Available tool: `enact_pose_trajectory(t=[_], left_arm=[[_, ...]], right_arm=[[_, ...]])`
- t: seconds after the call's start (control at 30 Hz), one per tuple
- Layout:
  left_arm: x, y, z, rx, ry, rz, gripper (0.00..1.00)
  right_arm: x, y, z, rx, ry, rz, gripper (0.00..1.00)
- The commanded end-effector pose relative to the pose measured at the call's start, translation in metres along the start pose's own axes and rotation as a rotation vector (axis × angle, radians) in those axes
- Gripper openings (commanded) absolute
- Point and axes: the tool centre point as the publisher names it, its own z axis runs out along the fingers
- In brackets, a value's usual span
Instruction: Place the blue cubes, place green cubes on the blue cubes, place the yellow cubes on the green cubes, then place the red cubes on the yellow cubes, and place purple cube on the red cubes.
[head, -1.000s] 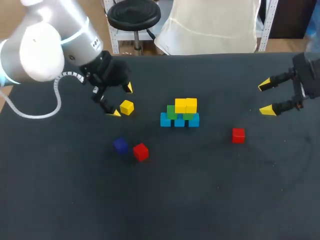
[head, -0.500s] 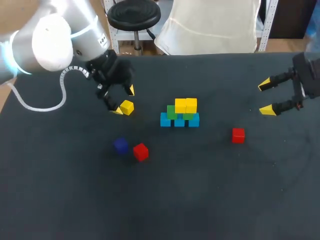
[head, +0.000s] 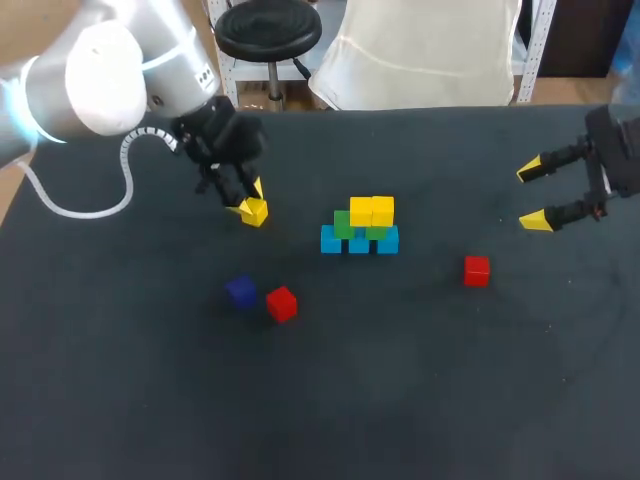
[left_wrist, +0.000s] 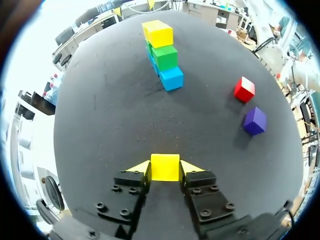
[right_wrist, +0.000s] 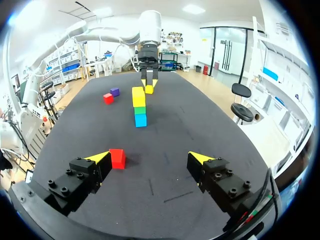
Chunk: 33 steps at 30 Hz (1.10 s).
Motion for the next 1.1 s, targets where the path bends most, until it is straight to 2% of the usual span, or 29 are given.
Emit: enact_pose_trajectory(t=[0.03,0.33,0.5,0.57,0.73,0.87,1.1], left_arm=[[-0.006,-0.006,-0.007,-0.008,0.012,-0.007,0.0],[-0.048,-0.012,-0.046,-0.091,0.024,-0.066,0.0],[-0.07,-0.015,-0.061,-0.104,0.063,-0.163,0.0],[-0.079,-0.016,-0.063,-0.104,0.094,-0.182,0.0],[-0.091,-0.017,-0.064,-0.125,0.064,-0.269,0.0],[-0.094,-0.018,-0.058,-0.143,0.082,-0.335,0.0],[-0.105,-0.02,-0.053,-0.172,0.076,-0.379,0.0]], right_arm=[[0.001,-0.002,0.001,-0.002,-0.003,-0.001,1.0],[0.001,-0.002,0.001,-0.002,-0.003,-0.001,1.0],[0.001,-0.002,0.001,-0.002,-0.003,-0.001,1.0],[0.001,-0.002,0.001,-0.002,-0.003,-0.001,1.0],[0.001,-0.002,0.001,-0.002,-0.003,-0.001,1.0],[0.001,-0.002,0.001,-0.002,-0.003,-0.001,1.0],[0.001,-0.002,0.001,-0.002,-0.003,-0.001,1.0]])
